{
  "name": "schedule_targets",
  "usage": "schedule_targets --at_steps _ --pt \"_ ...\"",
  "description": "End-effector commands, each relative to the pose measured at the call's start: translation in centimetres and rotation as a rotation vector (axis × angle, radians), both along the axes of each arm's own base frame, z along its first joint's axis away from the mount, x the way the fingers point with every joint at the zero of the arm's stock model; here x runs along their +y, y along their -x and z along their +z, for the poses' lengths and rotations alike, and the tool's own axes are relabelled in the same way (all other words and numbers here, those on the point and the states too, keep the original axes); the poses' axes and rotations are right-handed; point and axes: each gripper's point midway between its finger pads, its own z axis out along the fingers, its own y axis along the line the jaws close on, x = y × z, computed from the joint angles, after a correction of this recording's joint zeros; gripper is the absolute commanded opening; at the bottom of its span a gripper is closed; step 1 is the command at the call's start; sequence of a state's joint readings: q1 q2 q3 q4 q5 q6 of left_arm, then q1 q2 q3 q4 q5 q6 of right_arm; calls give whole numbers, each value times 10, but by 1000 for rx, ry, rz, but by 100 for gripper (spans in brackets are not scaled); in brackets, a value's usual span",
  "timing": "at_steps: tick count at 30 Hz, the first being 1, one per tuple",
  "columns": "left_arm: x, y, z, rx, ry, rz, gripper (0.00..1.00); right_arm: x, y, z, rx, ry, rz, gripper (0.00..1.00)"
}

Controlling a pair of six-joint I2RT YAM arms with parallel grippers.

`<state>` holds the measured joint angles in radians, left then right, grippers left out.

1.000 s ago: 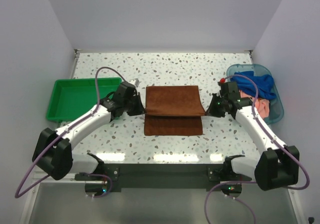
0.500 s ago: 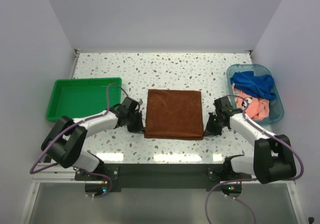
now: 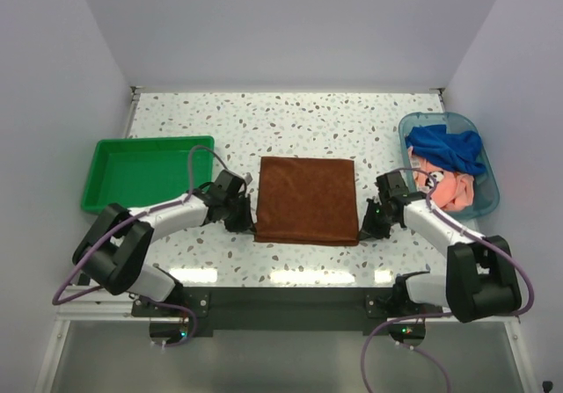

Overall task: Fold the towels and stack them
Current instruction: Fold the towel

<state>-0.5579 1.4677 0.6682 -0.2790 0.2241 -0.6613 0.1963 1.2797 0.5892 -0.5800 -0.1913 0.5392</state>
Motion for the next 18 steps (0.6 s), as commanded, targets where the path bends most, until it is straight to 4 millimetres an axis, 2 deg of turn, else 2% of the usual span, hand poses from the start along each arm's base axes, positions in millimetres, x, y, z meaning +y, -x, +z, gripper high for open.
schedule_targets --at_steps 1,2,4,5,6,9,12,14,18 --pt "4 -9 17 -59 -31 -4 0 -11 -13 21 -72 62 -6 0" --pt "0 -16 29 -88 -20 -2 0 -11 -13 28 -80 65 -4 0" --pt "4 -18 39 -97 -44 8 0 -10 -24 47 -124 61 1 0" --pt "2 -25 55 -129 -33 13 0 -10 -21 53 -117 61 2 0" --pt "6 -23 59 -124 -52 12 0 -7 -28 71 -168 45 6 0" --pt "5 -22 79 -184 -24 5 0 -9 -22 86 -194 45 16 0" --pt "3 -7 73 -165 19 -7 0 -8 -5 78 -164 27 18 0" --pt "3 5 57 -124 24 -18 0 -9 5 63 -130 21 5 0" --pt "-5 7 40 -117 40 -36 0 -10 13 40 -89 27 -11 0"
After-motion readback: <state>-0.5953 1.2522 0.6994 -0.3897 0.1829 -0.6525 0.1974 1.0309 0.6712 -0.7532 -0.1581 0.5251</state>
